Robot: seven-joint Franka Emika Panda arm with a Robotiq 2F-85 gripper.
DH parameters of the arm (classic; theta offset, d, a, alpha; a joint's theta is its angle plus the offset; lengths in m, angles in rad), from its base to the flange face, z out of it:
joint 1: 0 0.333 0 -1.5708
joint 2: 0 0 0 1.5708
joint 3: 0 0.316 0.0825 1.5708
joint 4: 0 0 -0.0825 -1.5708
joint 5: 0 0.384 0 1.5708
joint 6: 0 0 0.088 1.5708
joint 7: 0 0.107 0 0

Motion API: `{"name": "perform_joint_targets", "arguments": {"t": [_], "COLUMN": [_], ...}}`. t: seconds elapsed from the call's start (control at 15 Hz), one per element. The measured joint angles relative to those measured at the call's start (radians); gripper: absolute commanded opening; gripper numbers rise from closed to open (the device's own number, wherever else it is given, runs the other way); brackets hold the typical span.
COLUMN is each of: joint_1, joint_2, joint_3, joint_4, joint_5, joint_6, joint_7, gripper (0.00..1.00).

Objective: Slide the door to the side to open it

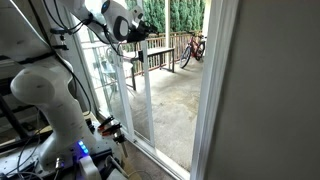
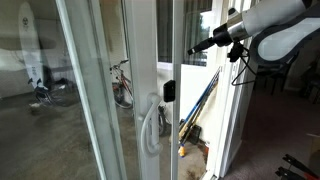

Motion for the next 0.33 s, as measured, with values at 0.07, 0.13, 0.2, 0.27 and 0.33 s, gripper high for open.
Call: {"name": "perform_joint_targets", "arguments": {"t": [0.07, 0.13, 0.2, 0.27, 0.33], "joint_1": [-0.012, -0.029, -0.047, -0.061, -0.069], "joint_2": [0.000, 0.000, 0.000, 0.000, 0.000], "joint_3": [0.006, 0.017, 0.032, 0.043, 0.051], "joint_4": [-0.001, -0.001, -0.001, -0.002, -0.002], "joint_5": [0.000, 0.001, 0.001, 0.001, 0.001], "joint_6": [0.000, 0.000, 0.000, 0.000, 0.000], "joint_7": [0.000, 0.000, 0.000, 0.000, 0.000], "gripper": [1.00, 1.00, 1.00, 1.00, 1.00]}}
